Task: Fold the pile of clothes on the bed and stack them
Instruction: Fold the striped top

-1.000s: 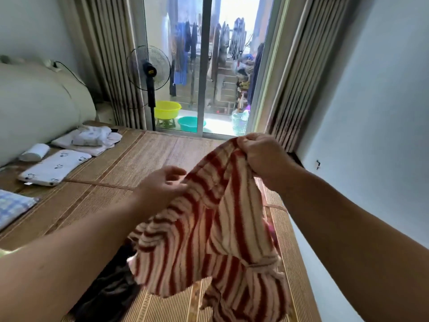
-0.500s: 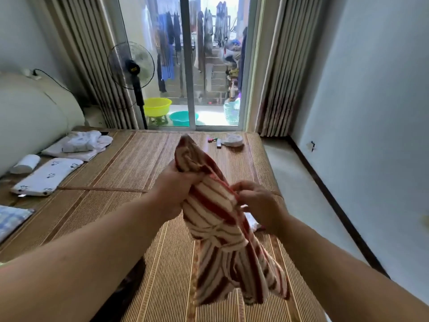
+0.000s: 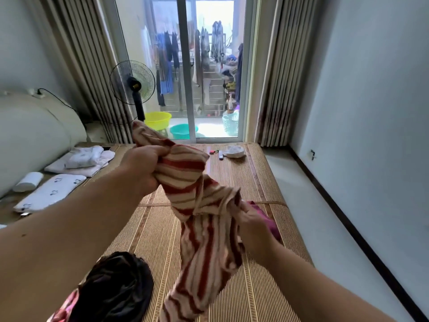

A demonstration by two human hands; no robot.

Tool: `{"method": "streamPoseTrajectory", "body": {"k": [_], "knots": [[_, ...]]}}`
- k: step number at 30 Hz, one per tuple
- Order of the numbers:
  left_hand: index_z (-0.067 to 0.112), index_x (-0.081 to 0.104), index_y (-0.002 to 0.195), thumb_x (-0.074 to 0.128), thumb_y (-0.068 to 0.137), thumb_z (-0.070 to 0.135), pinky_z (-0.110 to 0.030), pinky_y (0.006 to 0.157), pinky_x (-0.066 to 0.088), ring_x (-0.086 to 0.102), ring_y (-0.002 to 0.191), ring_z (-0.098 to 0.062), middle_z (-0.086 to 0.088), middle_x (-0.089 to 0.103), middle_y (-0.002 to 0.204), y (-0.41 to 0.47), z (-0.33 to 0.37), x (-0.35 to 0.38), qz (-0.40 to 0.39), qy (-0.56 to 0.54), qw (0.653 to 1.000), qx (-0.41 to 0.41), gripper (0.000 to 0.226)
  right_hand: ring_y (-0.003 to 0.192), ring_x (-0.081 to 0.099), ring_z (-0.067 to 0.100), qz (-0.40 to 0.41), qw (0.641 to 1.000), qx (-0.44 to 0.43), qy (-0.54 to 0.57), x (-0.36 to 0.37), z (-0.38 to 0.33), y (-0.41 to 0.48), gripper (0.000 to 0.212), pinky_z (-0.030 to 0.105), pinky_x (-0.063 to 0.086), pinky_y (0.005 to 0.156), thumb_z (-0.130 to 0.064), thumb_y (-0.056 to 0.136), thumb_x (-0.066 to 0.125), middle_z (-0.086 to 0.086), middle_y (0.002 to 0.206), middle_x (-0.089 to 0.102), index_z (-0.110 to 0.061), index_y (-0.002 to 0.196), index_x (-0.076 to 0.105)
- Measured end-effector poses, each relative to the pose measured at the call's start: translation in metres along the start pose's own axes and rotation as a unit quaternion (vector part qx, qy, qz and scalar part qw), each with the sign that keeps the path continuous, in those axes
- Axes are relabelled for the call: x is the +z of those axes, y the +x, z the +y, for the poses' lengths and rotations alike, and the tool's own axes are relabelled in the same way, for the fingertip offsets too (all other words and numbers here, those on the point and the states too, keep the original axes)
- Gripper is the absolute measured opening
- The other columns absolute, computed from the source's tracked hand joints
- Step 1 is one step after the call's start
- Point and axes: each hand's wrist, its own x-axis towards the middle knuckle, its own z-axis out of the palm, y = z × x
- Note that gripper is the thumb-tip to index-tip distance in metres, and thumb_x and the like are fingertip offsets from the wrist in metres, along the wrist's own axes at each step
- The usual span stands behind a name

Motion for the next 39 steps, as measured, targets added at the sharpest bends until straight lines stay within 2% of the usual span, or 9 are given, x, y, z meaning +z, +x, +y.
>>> {"method": "streamPoseTrajectory", "body": {"k": [5,9,11,15,19,24,28,33,39], "knots": [[0.006,0.060,0.106,0.059,0.090,0.009,-0.024,0.042,0.050,0.069,0.056,-0.020,-0.012,0.070,0.079,0.009,-0.013,-0.059,0.097,0.087,0.991,-0.015,0.016,0.055,0.049,0.014,0.040,0.993,-0.068,-0.086,0.012,-0.055,0.008,0.029,0.036,0.040,0.060,-0.032,0.095,0.056,-0.007,0.055,0.053,-0.018,0.069,0.055],[0.028,0.057,0.099,0.077,0.067,0.057,-0.029,0.057,0.053,0.069,0.073,-0.021,-0.007,0.073,0.087,-0.013,-0.030,-0.065,-0.121,0.371,0.912,-0.125,0.047,0.046,0.041,0.009,-0.062,0.982,-0.080,-0.161,0.033,-0.081,0.014,0.027,0.024,0.033,0.044,-0.017,0.097,0.053,-0.003,0.055,0.045,-0.013,0.071,0.049],[0.040,0.062,0.099,0.073,0.063,0.069,-0.027,0.065,0.053,0.070,0.086,-0.016,0.001,0.073,0.099,-0.026,-0.043,-0.049,-0.230,0.413,0.879,-0.066,0.047,0.054,0.048,0.009,-0.073,0.959,-0.088,-0.258,0.040,-0.085,0.016,0.020,0.024,0.039,0.051,-0.019,0.096,0.054,0.000,0.065,0.051,-0.009,0.078,0.056],[0.016,0.060,0.070,0.068,0.081,0.030,-0.024,0.058,0.039,0.054,0.059,-0.008,0.009,0.058,0.062,-0.025,-0.078,-0.028,-0.177,0.457,0.863,0.122,0.020,0.049,0.051,-0.010,-0.087,0.943,-0.098,-0.305,0.040,-0.082,0.020,0.015,0.006,0.037,0.048,-0.015,0.096,0.055,-0.009,0.068,0.058,-0.014,0.083,0.062],[0.032,0.063,0.064,0.068,0.086,0.026,-0.013,0.053,0.036,0.050,0.055,0.005,0.018,0.058,0.056,-0.013,-0.089,-0.044,-0.167,0.548,0.807,0.142,0.023,0.045,0.051,-0.007,-0.070,0.919,-0.096,-0.375,0.017,-0.077,0.022,0.023,0.008,0.036,0.045,-0.024,0.094,0.059,-0.009,0.062,0.058,-0.025,0.071,0.059],[-0.003,0.063,0.079,0.066,0.086,0.002,-0.020,0.059,0.047,0.058,0.060,-0.011,-0.004,0.060,0.067,0.002,-0.086,-0.041,-0.233,0.356,0.905,0.012,0.009,0.059,0.063,0.002,-0.117,0.869,-0.046,-0.479,-0.029,-0.076,0.019,0.012,0.016,0.050,0.055,-0.032,0.083,0.072,-0.006,0.072,0.065,-0.029,0.076,0.063],[0.011,0.059,0.065,0.066,0.088,0.010,-0.027,0.056,0.040,0.051,0.059,-0.015,-0.002,0.055,0.062,0.005,-0.069,-0.031,-0.242,0.332,0.911,0.035,0.024,0.070,0.060,0.013,-0.043,0.768,-0.037,-0.637,-0.062,-0.068,0.020,0.018,0.032,0.052,0.063,-0.033,0.088,0.061,-0.006,0.075,0.062,-0.028,0.070,0.059],[0.013,0.070,0.064,0.071,0.085,0.023,-0.022,0.058,0.048,0.060,0.058,-0.014,-0.006,0.065,0.068,0.006,-0.042,-0.036,-0.190,0.334,0.921,0.070,0.022,0.071,0.058,0.017,0.047,0.858,-0.001,-0.511,-0.077,-0.065,0.022,0.013,0.028,0.041,0.057,-0.020,0.081,0.063,-0.001,0.073,0.063,-0.020,0.068,0.064],[0.008,0.069,0.086,0.059,0.095,0.018,-0.017,0.057,0.045,0.061,0.061,-0.005,0.004,0.067,0.067,0.012,-0.002,-0.054,-0.121,0.530,0.829,0.132,0.017,0.077,0.062,0.021,0.115,0.931,-0.079,-0.336,-0.060,-0.087,0.031,0.013,0.034,0.047,0.068,-0.014,0.081,0.056,-0.001,0.074,0.067,-0.017,0.073,0.067]]}}
